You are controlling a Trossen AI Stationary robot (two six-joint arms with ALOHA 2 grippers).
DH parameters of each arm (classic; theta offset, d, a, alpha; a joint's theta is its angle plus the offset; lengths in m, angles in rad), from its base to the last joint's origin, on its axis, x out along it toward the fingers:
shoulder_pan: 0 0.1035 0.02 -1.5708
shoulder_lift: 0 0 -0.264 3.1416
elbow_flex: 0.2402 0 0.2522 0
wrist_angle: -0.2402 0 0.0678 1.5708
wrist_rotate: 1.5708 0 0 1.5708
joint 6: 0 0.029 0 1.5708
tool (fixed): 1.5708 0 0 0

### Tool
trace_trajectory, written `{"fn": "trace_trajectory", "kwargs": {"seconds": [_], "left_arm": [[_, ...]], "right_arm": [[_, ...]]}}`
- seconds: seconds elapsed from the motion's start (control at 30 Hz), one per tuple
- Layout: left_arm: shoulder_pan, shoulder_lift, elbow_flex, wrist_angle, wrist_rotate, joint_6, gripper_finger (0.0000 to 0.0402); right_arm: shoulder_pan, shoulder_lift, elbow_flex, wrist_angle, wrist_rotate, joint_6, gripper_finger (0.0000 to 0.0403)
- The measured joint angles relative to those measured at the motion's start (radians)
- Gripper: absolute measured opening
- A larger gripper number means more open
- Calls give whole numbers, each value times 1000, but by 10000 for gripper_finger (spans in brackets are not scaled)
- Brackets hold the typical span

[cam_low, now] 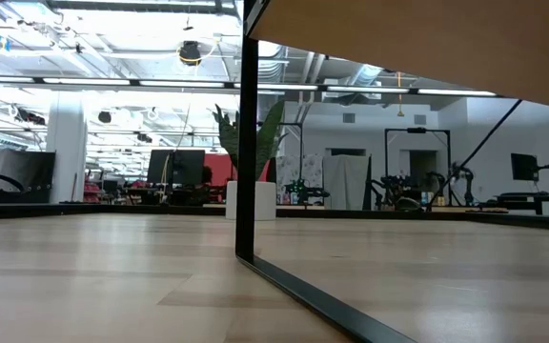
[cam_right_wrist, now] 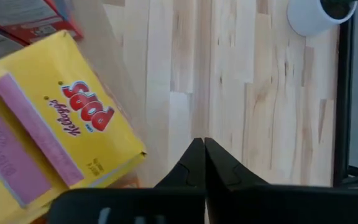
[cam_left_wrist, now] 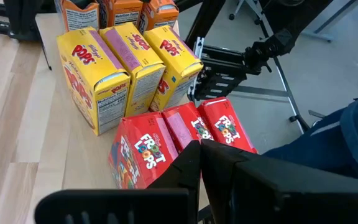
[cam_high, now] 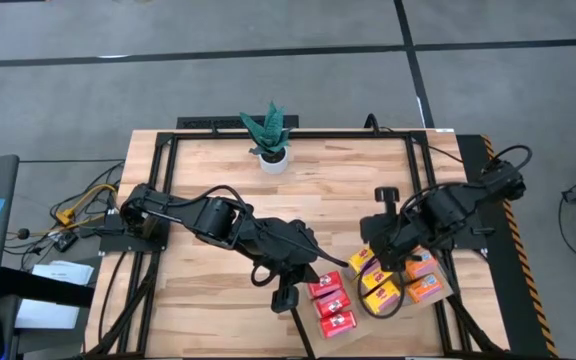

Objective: Stack cereal on shelf
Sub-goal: Adjust the colored cereal boxes on the shelf

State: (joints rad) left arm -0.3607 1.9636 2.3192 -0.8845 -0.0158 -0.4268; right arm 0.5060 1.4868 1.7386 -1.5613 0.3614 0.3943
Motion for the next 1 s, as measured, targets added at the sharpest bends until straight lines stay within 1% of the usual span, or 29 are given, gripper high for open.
{"fn": "trace_trajectory", "kwargs": {"seconds": [0.2,0.27,0.43,0.63,0.87,1.0], "left_arm": [[0,0,0,0,-6,12,0],[0,0,0,0,-23,14,0],[0,0,0,0,-28,14,0],[0,0,0,0,-30,19,0],[0,0,0,0,-30,20,0],[0,0,0,0,-30,20,0]], "right_arm": [[0,0,0,2,-18,22,18],[7,0,0,10,-27,23,16],[23,7,0,23,-44,20,6],[34,6,0,22,-49,52,23],[57,6,0,22,-77,75,6],[68,6,0,24,-79,97,14]]}}
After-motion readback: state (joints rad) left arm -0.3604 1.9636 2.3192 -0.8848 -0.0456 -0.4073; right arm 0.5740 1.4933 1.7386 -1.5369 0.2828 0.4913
